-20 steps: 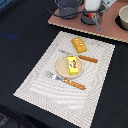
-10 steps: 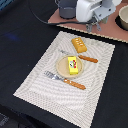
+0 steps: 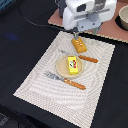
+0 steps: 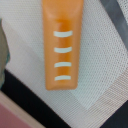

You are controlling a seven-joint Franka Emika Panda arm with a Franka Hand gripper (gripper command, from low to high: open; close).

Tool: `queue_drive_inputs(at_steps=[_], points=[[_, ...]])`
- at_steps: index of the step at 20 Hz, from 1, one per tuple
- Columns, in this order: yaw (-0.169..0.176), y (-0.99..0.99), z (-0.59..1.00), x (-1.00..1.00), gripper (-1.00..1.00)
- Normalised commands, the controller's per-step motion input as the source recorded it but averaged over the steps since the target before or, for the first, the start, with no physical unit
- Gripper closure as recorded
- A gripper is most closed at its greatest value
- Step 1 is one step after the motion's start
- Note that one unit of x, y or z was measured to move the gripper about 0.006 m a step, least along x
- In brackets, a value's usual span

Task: Interact with the objects in diverse but meaningful ways.

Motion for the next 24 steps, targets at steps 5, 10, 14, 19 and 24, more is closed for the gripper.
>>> queue_drive_inputs(at_steps=[5,10,14,19,24], points=[[-0.026,0.41,-0.18,-0.38,-1.0],[0.0,0.76,0.1,0.03,-1.0],[0.0,0.51,0.01,0.11,-1.0],[0.0,-0.03,-0.27,0.0,-1.0],[0.0,-0.19,-0.28,-0.13,-1.0]])
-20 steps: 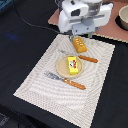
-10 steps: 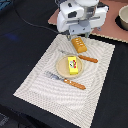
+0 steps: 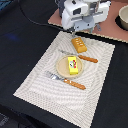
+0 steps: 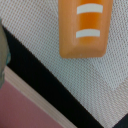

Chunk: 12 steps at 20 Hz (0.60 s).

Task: Interact with the objects in diverse but meaningful ways.

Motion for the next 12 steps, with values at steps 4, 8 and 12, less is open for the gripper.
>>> queue_drive_inputs(at_steps=[4,8,12], points=[[0.0,-0.02,-0.3,-0.11,-1.0],[0.0,0.2,-0.32,-0.01,-1.0],[0.0,0.16,-0.35,-0.01,-1.0]])
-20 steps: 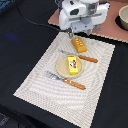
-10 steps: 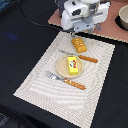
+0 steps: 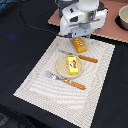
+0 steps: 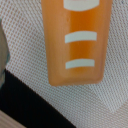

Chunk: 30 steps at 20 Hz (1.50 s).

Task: Interact with the objects in diverse but meaningful ways.

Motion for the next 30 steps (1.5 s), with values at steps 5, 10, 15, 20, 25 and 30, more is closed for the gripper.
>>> queue_drive_inputs(at_steps=[5,10,15,20,25,30], points=[[0.0,0.0,-0.36,-0.15,-1.0],[0.0,-0.03,-0.23,-0.16,1.0],[0.0,0.0,-0.05,-0.06,1.0],[0.0,0.05,0.0,0.0,1.0],[0.0,0.04,0.22,0.0,1.0],[0.0,0.17,0.71,0.0,1.0]])
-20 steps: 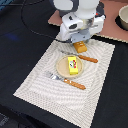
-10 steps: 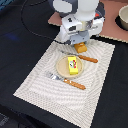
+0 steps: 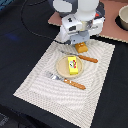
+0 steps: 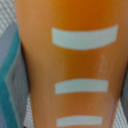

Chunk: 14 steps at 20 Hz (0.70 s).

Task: Interact with the objects in diverse but meaningful ways.

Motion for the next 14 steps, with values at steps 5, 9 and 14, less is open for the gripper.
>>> queue_drive_inputs(at_steps=[5,9,14], points=[[0.0,0.17,0.69,0.0,1.0],[0.003,-0.1,0.44,-0.03,1.0],[0.0,-0.71,0.1,-0.26,1.0]])
